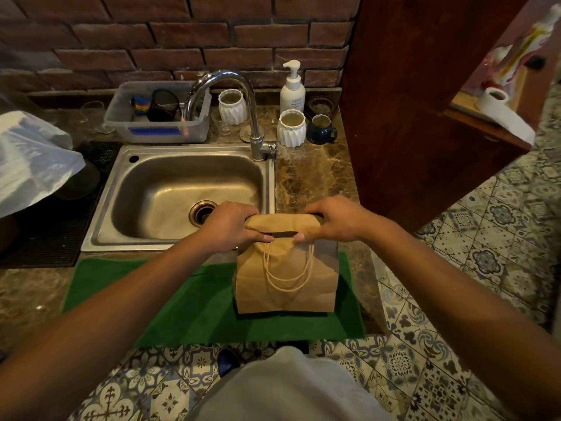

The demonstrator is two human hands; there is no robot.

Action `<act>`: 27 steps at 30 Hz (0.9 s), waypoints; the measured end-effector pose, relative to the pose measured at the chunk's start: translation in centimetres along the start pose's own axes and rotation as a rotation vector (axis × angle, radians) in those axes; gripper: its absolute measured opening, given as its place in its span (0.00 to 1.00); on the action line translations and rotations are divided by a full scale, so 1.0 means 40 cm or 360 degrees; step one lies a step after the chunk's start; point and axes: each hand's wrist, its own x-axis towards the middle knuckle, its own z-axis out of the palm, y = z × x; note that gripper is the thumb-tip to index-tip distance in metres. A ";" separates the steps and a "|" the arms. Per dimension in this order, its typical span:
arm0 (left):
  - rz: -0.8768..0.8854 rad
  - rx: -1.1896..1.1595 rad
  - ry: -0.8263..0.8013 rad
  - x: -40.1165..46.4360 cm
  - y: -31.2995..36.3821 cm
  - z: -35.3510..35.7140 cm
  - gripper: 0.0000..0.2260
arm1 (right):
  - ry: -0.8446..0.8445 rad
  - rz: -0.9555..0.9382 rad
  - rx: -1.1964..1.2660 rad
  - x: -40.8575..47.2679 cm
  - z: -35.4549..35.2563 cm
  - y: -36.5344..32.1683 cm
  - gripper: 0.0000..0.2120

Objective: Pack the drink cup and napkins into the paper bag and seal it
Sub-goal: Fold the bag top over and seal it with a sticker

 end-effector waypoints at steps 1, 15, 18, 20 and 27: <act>0.0014 0.0008 0.0005 0.000 0.006 0.000 0.17 | -0.0017 -0.0015 -0.0003 0.006 0.003 -0.010 0.26; 0.0256 -0.0015 -0.0503 0.035 0.030 -0.037 0.14 | 0.0262 -0.0201 -0.0396 0.028 0.001 -0.076 0.16; 0.0271 0.0015 -0.0446 0.050 0.031 -0.038 0.15 | 0.0285 -0.0197 -0.0387 0.020 -0.009 -0.077 0.15; 0.0292 0.0026 -0.0410 0.053 0.026 -0.037 0.15 | 0.0235 -0.0186 -0.0367 0.019 -0.012 -0.073 0.16; 0.0263 -0.0205 -0.0464 0.053 0.014 -0.033 0.19 | 0.0211 -0.0202 -0.0240 0.021 -0.012 -0.061 0.17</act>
